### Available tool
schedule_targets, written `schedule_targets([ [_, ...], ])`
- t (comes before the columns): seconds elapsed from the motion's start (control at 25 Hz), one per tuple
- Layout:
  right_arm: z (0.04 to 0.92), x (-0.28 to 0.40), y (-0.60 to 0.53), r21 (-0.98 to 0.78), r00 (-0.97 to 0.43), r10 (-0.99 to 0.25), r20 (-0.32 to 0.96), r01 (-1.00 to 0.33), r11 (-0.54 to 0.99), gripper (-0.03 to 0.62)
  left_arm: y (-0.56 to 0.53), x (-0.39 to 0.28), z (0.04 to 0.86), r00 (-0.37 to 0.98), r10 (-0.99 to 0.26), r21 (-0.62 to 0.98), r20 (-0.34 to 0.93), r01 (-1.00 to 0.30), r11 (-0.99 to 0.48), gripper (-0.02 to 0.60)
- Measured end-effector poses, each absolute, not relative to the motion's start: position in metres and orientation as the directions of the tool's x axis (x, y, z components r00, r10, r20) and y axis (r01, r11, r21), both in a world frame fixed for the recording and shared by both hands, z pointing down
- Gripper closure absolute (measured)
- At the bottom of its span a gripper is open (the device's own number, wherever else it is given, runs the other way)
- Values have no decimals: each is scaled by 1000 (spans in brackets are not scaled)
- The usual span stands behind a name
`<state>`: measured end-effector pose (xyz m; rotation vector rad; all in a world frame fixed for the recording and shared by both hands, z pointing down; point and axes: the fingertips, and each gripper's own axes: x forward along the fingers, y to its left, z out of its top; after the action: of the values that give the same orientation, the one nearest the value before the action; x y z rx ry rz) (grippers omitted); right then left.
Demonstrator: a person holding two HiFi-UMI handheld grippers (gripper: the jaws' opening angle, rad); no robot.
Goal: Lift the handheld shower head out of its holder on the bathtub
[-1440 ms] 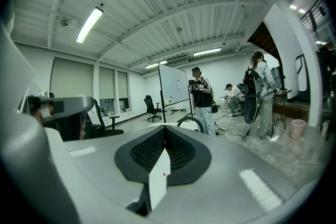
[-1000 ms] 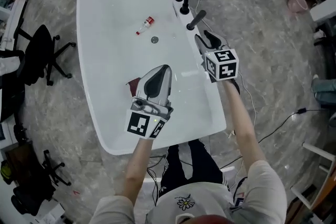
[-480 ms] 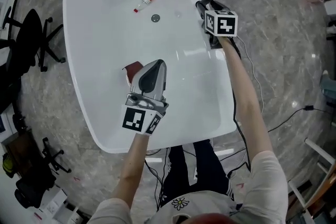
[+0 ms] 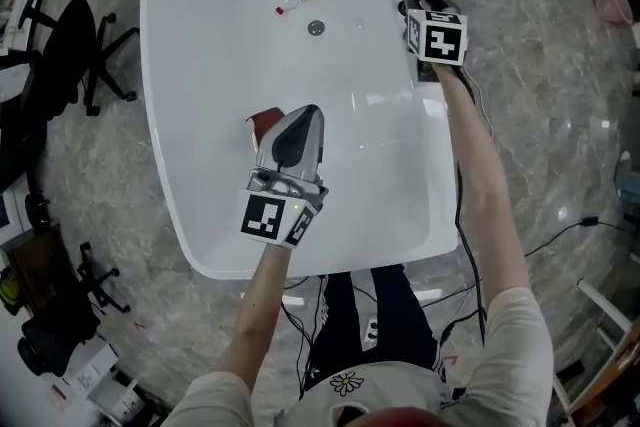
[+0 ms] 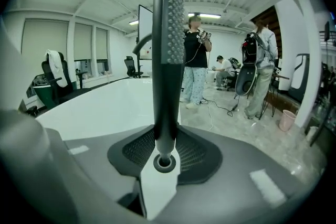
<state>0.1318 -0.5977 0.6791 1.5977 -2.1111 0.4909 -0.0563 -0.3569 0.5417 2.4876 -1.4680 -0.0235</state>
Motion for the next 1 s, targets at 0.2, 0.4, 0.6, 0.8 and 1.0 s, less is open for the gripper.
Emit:
schedule_targets([
  [0.2,611,125,-595,-12,-262,-837,481,-956,292,453,-356,-75,498,455,-887,197,79,-879,-433,581],
  [0.4,520,130,-566,-30,-267,-866,424,-959,281,453,-353,-84,422,442,-897,163,-1,-885,-436,581],
  [0.6,422,118,-522,-62,-275,-899,341,-961,271,453,-339,-85,344,507,-859,122,-65,-851,-511,581],
  [0.8,323,117,-469,-40,-284,-927,246,-958,282,453,-322,-83,280,487,-864,107,-129,-859,-501,581],
  [1.0,229,120,-406,17,-290,-947,135,-955,295,453,-302,-76,223,455,-873,114,-176,-871,-477,581],
])
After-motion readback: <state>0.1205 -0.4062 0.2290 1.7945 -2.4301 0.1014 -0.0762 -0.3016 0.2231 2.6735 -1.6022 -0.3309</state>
